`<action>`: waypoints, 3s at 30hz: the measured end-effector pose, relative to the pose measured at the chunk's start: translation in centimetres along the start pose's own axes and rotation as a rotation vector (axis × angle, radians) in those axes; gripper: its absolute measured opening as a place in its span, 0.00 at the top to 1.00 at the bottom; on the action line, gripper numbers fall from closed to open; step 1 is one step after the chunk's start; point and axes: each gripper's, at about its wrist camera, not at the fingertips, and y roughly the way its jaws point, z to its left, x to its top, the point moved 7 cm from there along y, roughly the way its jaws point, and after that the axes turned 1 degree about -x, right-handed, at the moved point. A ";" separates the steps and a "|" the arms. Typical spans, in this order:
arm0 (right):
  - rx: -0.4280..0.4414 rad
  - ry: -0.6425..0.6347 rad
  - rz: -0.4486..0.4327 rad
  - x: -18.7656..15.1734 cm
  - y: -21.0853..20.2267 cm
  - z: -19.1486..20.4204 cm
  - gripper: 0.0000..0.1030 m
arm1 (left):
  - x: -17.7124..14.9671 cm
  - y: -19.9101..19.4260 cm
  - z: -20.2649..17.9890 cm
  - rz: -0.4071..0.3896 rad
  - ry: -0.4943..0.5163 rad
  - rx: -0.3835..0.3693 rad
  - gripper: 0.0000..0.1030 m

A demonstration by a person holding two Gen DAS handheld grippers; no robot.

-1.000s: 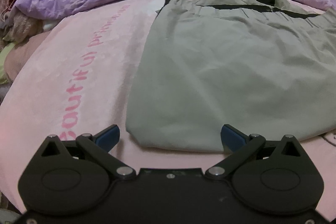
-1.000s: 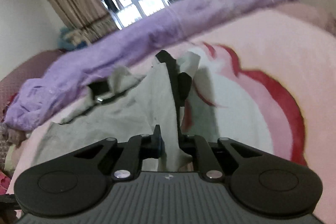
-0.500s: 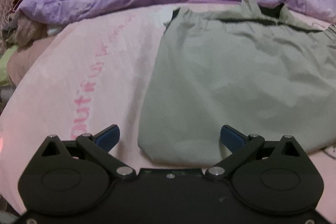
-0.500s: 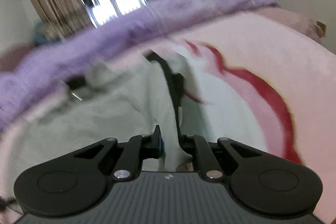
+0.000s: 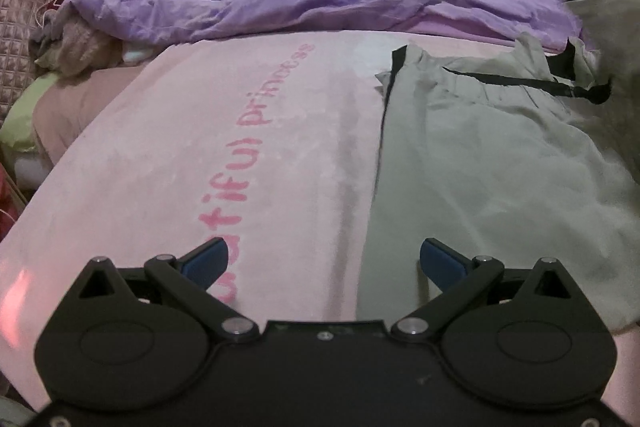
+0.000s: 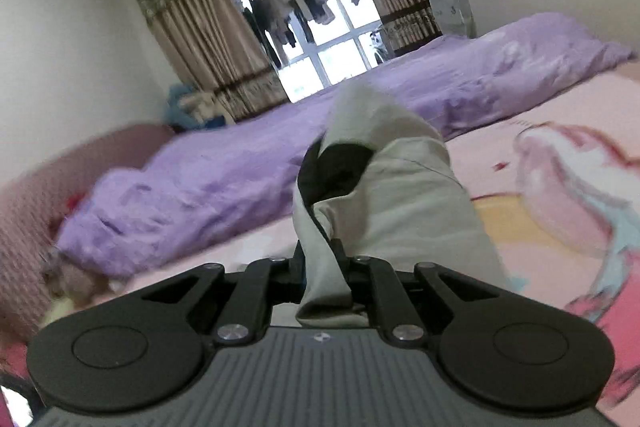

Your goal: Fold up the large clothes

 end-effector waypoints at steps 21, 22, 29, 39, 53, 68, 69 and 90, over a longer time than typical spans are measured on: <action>0.025 -0.121 0.307 -14.0 8.0 9.8 0.91 | -1.0 3.0 5.7 0.048 -0.170 0.049 0.00; 0.019 -0.122 0.318 -14.7 8.5 9.3 0.91 | -1.1 3.0 5.7 0.047 -0.168 0.049 0.00; -0.001 -0.131 0.298 -15.4 8.1 9.7 0.90 | -1.4 2.6 5.1 0.035 -0.145 0.089 0.00; 0.034 -0.043 0.279 -13.8 7.8 10.9 0.90 | -1.9 2.5 5.9 0.020 -0.183 0.083 0.00; 0.274 -0.044 0.304 -8.6 1.0 7.8 0.63 | 0.5 -4.3 3.9 -0.111 -0.128 0.095 0.00; -0.129 -0.302 0.278 -9.8 -0.2 -2.3 0.97 | -1.4 1.1 -4.4 0.044 0.051 0.003 0.00; -0.142 -0.340 0.261 -10.7 -0.1 -2.0 0.97 | -2.0 1.4 -4.0 0.034 0.010 -0.016 0.00; -0.096 -0.260 0.294 -9.1 -1.0 -4.3 0.95 | 3.3 -3.8 -4.7 -0.140 0.057 0.076 0.00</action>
